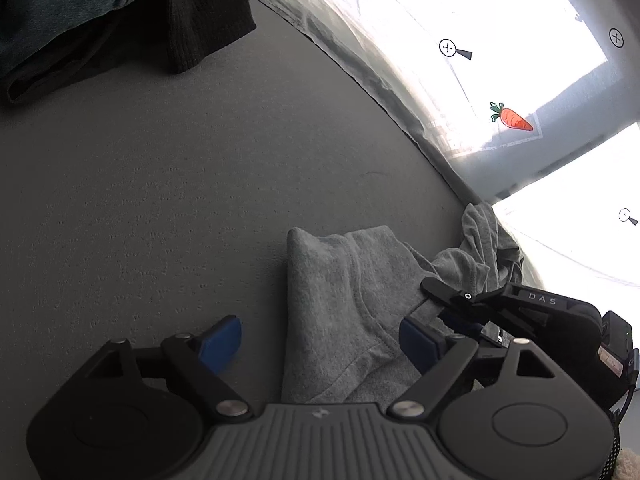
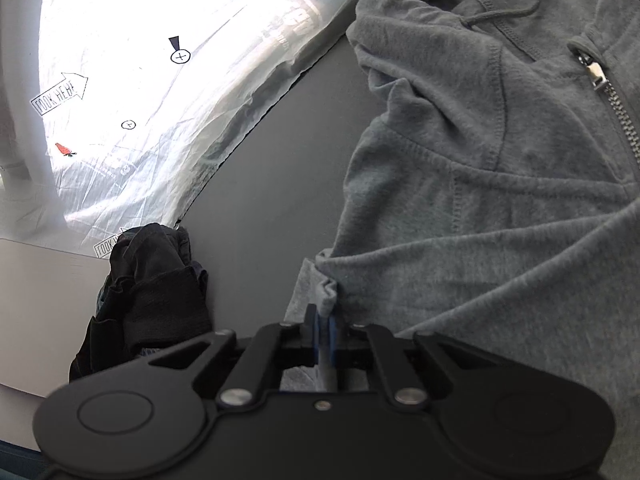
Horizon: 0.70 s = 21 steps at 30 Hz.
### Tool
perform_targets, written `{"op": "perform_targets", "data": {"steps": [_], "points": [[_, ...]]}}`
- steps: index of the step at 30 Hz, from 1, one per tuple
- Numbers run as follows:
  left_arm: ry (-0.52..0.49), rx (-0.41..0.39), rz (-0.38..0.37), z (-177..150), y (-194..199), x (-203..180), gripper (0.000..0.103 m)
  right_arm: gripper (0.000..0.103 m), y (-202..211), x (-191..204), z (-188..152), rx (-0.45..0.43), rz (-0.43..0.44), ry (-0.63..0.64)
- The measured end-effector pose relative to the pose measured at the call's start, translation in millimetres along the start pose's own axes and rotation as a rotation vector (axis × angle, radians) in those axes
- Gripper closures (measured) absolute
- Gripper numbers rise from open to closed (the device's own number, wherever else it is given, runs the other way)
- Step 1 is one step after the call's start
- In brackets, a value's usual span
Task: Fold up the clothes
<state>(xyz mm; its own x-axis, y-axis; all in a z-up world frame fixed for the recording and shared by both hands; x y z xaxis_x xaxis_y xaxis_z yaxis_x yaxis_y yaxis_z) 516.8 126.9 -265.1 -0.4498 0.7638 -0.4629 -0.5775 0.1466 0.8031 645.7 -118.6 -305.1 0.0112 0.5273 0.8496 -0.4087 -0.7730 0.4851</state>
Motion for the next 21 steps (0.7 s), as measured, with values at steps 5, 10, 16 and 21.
{"op": "perform_targets", "data": {"steps": [5, 10, 16, 21], "points": [[-0.043, 0.003, 0.02, 0, -1, -5, 0.014, 0.098, 41, 10, -6, -0.091, 0.01, 0.08], [-0.224, 0.003, 0.127, -7, -8, -33, 0.01, 0.098, 90, 1, -13, -0.19, -0.056, 0.137], [-0.316, 0.003, 0.129, -20, -14, -51, 0.01, 0.098, 139, -9, -21, -0.291, -0.111, 0.213], [-0.409, -0.004, 0.118, -31, -13, -73, 0.01, 0.098, 170, -11, -34, -0.336, -0.197, 0.341]]}}
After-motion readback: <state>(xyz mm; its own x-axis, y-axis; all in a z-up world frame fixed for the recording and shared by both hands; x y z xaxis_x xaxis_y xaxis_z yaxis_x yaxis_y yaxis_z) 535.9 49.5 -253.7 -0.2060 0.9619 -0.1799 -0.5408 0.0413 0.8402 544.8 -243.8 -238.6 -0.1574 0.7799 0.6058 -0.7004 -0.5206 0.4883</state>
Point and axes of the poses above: each gripper's, at about its wrist camera, not at the fingertips, and y roughly against the way its jaws point, x to its left, z to its top, the point moved 1 cm from there along -y, roughly the way its jaws point, and after that the axes turned 8 degrees about z, right-handed, at the moved point
